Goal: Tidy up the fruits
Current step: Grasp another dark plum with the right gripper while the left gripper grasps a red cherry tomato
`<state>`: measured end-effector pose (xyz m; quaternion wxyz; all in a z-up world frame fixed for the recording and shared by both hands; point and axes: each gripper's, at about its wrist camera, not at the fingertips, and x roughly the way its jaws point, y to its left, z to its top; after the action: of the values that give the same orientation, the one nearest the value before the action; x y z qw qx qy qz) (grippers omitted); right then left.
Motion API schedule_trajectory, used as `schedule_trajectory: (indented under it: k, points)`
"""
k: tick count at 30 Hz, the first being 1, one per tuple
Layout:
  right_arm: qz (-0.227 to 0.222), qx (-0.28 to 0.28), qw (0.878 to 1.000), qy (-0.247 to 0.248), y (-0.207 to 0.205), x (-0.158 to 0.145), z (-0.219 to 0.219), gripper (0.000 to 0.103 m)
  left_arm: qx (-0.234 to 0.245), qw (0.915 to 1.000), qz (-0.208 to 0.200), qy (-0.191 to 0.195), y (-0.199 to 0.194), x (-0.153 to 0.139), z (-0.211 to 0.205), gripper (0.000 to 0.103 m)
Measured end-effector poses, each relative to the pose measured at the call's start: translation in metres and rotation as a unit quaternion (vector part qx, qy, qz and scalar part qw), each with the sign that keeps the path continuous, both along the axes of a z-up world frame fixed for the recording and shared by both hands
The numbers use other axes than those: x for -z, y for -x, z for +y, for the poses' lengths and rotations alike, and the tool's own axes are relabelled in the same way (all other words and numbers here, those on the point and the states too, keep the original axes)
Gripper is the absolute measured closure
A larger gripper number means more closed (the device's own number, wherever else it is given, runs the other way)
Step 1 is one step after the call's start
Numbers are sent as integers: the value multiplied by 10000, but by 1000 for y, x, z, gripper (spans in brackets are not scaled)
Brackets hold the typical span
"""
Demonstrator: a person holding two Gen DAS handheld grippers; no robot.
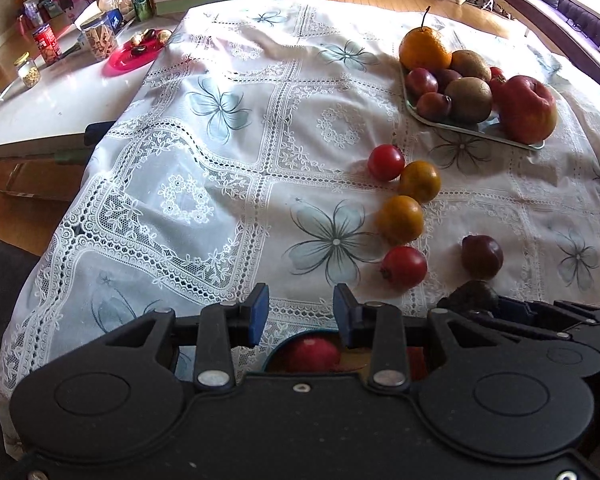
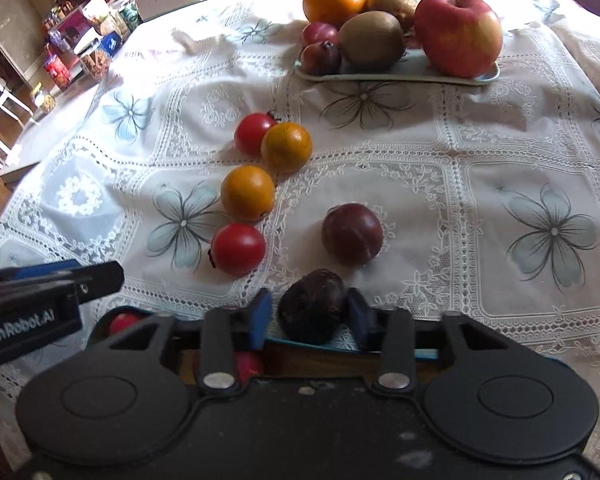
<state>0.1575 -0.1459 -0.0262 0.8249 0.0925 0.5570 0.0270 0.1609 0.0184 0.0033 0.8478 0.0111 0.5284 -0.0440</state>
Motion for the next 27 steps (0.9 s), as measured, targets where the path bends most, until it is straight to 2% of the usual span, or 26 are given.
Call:
schedule_trajectory:
  k: [4,7,13,19,27]
  points:
    - [-156,12,9998,-82,4,-5,-4,67,112,9999,27,79,-3,0,-6,58]
    - [-330,207,9991,-140,9,-18,-18,67,280,9994,33,188,-5,0,-17,58]
    - [-546,725,9959,52,24,-36,-61,67,565,9975,-4,419,-13,4,-44,58]
    - [-616,1038,9927,24,44,-42,-91,67,849,9961,-104,233,-21,18,-67,58]
    - [-754,1043,9916,96,63,-45,-95,69,847,9963,36,138,-26,40,-70,55]
